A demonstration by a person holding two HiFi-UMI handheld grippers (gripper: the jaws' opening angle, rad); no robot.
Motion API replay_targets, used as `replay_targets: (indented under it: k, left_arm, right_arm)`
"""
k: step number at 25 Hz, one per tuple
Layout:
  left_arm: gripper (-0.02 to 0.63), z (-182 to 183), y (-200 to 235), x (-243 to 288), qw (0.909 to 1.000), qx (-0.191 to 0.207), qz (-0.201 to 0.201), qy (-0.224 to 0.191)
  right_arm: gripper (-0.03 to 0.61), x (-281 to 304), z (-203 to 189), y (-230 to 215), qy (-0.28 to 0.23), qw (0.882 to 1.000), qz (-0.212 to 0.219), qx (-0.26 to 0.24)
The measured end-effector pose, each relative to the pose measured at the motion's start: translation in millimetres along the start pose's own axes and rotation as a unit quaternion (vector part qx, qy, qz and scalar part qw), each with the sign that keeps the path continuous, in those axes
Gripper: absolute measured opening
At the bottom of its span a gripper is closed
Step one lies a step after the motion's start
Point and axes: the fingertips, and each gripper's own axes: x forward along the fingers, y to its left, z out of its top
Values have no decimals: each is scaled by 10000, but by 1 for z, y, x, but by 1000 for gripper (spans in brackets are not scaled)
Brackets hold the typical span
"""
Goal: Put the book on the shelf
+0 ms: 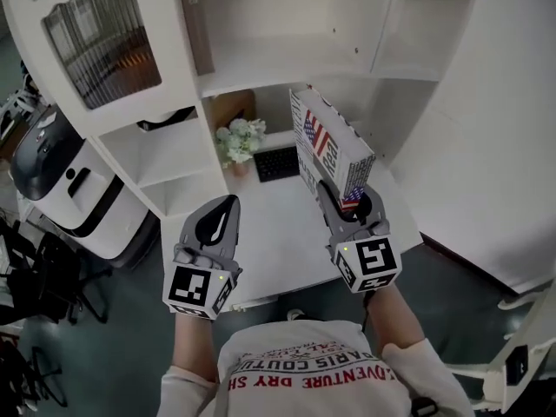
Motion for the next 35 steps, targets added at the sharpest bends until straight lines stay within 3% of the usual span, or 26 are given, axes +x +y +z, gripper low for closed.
replay_targets:
  k: [7,12,19,28,35]
  left_arm:
    - [5,22,20,8,9981,256,556,-63]
    - [5,28,30,7,9963,338,788,-81]
    - [5,35,43,-2,9935,433,1048,-75]
    - [5,40,57,-9,9910,571,1208,-47]
    - [5,39,65,-8,9907,621,1207,0]
  right_arm:
    - [155,55,62,-6,-726,9955,472,-374]
    - [155,86,106,-14,-1081,9930,408,-259]
    - [155,115,143,-10,-1133,9925,448,-63]
    - [155,139,177,8,-1033,9917,670,-371]
    - [155,170,189,9,-1131,9907,382,-647]
